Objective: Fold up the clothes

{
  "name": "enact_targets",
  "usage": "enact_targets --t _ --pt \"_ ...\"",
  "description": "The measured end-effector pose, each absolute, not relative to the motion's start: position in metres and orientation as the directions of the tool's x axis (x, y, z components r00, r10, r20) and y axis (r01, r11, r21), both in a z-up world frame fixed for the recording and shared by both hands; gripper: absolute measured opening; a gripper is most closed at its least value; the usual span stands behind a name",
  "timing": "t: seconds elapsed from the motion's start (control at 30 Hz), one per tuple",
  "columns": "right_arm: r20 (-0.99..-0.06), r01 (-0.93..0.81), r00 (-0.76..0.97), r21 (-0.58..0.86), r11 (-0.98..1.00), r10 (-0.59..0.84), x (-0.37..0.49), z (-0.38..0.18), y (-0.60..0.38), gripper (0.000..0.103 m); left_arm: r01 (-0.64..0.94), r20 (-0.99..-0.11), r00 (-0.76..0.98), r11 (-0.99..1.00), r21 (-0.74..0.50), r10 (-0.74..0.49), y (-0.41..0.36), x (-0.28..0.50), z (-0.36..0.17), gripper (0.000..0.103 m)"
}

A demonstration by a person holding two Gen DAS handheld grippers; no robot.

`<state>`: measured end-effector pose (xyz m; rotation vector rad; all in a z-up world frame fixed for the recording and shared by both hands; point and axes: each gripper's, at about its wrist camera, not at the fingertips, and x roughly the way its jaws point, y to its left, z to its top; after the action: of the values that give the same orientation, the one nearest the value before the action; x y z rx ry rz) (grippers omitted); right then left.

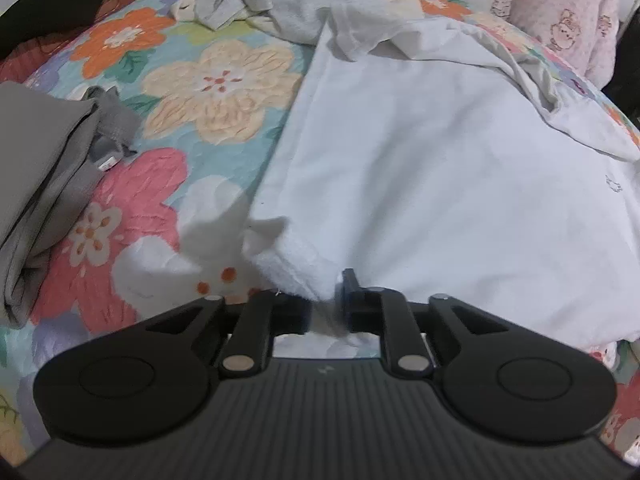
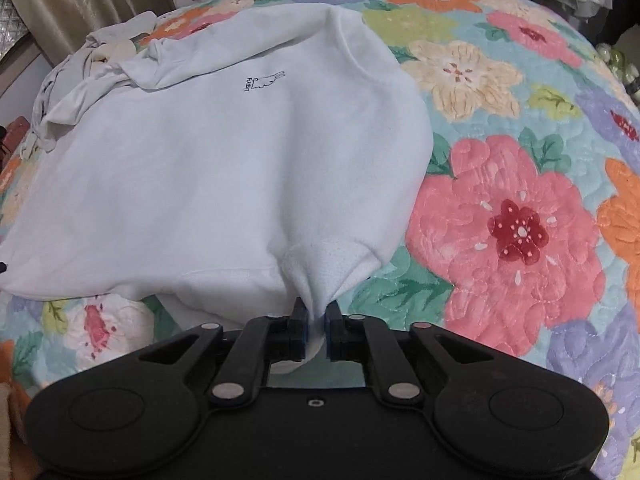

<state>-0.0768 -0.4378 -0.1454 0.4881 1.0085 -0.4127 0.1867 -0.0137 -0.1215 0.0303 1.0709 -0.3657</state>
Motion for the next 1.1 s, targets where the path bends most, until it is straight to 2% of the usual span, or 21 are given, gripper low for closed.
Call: enact_targets --t 0.1,0.17,0.23,0.33,0.47,0.6,0.77,0.97,1.03,1.07,1.1 --pt "-0.855 0.541 0.503 0.199 0.817 -0.125 -0.085 -0.130 -0.441 0.027 0.303 -0.847 0.443 0.938 -0.168 -0.295 -0.005 0.184 -0.109 0.038" --pt "-0.829 0.549 0.535 0.194 0.813 -0.164 -0.092 -0.116 -0.446 0.035 0.348 -0.803 0.478 0.916 -0.199 -0.356 0.002 0.176 -0.093 0.047" --pt "-0.791 0.561 0.578 0.207 0.801 -0.200 -0.097 -0.101 -0.453 0.037 0.390 -0.779 0.514 0.907 -0.161 -0.359 0.000 0.169 -0.086 0.068" --pt "-0.752 0.577 0.616 0.228 0.784 -0.235 -0.099 -0.089 -0.463 0.037 0.439 -0.754 0.550 0.892 -0.105 -0.360 -0.006 0.164 -0.078 0.068" --pt "-0.727 0.546 0.642 0.209 0.811 -0.245 -0.070 -0.077 -0.477 0.037 0.499 -0.746 0.523 0.858 -0.124 -0.412 -0.026 0.195 -0.064 0.069" --pt "-0.709 0.433 0.676 0.160 0.887 -0.202 -0.003 -0.063 -0.494 0.047 0.562 -0.719 0.559 0.826 -0.037 -0.413 -0.071 0.247 -0.047 0.071" --pt "-0.730 0.259 0.680 0.151 0.954 -0.069 0.104 -0.058 -0.507 0.052 0.560 -0.709 0.593 0.829 0.021 -0.382 -0.135 0.318 -0.074 0.071" --pt "-0.772 0.208 0.635 0.187 0.960 0.013 0.211 -0.076 -0.513 0.053 0.577 -0.689 0.637 0.807 0.128 -0.345 -0.177 0.351 -0.116 0.071" --pt "-0.772 0.205 0.634 0.234 0.950 0.053 0.233 -0.081 -0.514 0.053 0.571 -0.689 0.638 0.811 0.125 -0.343 -0.181 0.360 -0.122 0.067" --pt "-0.765 0.195 0.639 0.262 0.945 0.080 0.242 -0.083 -0.511 0.053 0.571 -0.688 0.631 0.816 0.097 -0.360 -0.180 0.365 -0.124 0.057" --pt "-0.758 0.177 0.643 0.286 0.942 0.109 0.251 -0.085 -0.508 0.054 0.568 -0.693 0.614 0.821 0.055 -0.378 -0.178 0.370 -0.125 0.021"
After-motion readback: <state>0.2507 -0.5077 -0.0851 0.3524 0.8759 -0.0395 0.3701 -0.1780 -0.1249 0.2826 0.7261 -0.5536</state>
